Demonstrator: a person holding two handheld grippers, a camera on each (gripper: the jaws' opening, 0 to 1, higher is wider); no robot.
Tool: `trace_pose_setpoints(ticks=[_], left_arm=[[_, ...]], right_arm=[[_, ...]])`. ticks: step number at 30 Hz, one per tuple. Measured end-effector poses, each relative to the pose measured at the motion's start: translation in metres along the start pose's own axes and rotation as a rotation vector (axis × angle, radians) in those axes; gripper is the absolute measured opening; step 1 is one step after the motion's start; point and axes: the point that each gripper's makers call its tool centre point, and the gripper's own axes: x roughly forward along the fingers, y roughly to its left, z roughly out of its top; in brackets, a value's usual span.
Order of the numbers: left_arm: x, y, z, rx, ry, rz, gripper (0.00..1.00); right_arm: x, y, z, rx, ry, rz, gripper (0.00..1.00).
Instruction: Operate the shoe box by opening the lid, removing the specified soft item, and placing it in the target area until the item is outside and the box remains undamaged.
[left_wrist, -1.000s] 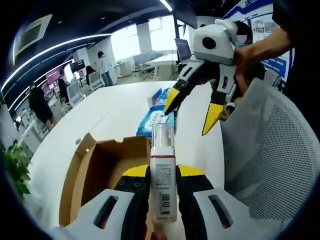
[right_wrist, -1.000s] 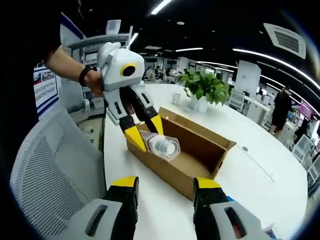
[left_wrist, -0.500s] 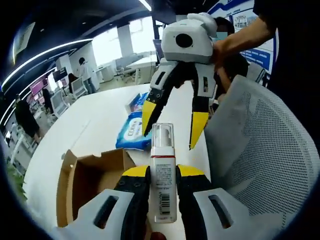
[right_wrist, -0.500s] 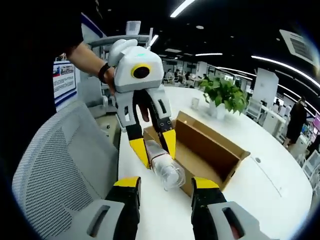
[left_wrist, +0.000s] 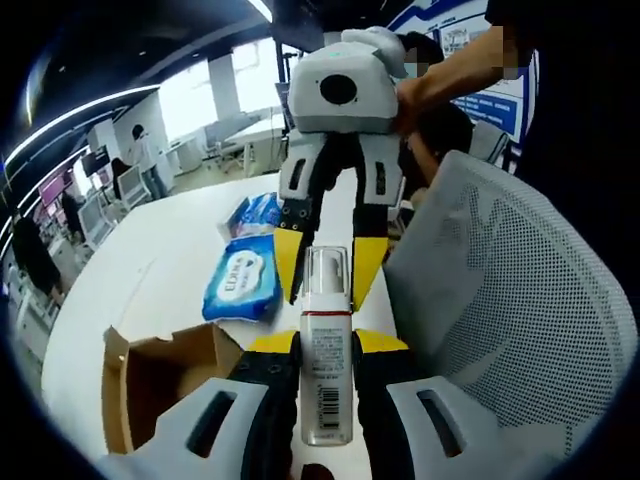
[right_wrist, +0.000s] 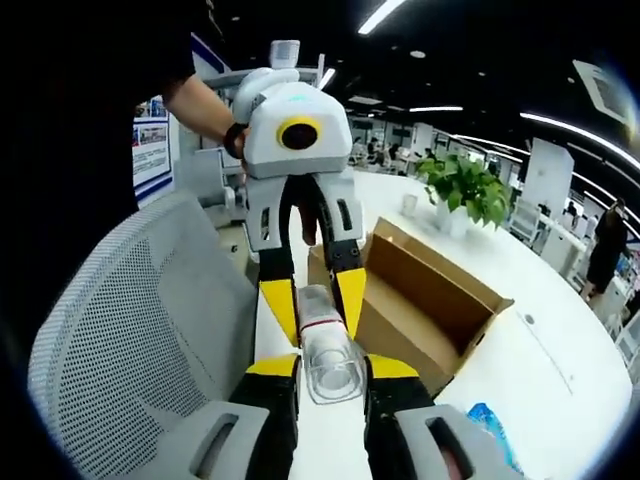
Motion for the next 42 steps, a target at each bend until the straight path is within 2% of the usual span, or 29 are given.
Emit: trace_pose_setpoints(ticks=[4,12,17,24,28,31,34,36,40,42], left_arm=[[0.005,-0.007,-0.003,0.003,0.013,-0.026,0.2],[0.01,-0.012,-0.008,-0.012,0.031,-0.047,0.2],[0.01,-0.01,-0.009,-0.018,0.04,-0.038,0.21],[0.004,-0.003,-0.013,-0.054,0.039,0.002,0.28],[-0.002,0.006,-0.011,-0.106,0.009,0.065,0.32],[-0.006,0.013,-0.006,-0.187,-0.046,0.119,0.36],[-0.011,0.014,-0.004,-0.272,-0.092,0.128,0.36],[-0.016,0.018,-0.004,-0.316,-0.125,0.172,0.36],[-0.022,0.023,-0.011,-0.365,-0.14,0.232,0.37],[-0.028,0.027,-0.014,-0.433,-0.167,0.267,0.38]], right_arm=[[-0.001,0.007,-0.004,0.016,0.006,0.025,0.17],[0.001,0.013,-0.009,0.052,0.017,0.027,0.16],[0.002,0.012,-0.01,0.079,0.003,0.018,0.16],[-0.005,0.007,-0.016,0.113,-0.003,-0.011,0.16],[-0.012,-0.001,-0.018,0.15,-0.021,-0.037,0.16],[-0.017,-0.006,-0.023,0.158,-0.015,-0.056,0.16],[-0.022,-0.009,-0.027,0.162,-0.006,-0.068,0.16],[-0.026,-0.011,-0.029,0.169,-0.005,-0.076,0.16],[-0.031,-0.015,-0.032,0.184,-0.006,-0.091,0.16],[-0.033,-0.017,-0.034,0.188,-0.001,-0.097,0.16]])
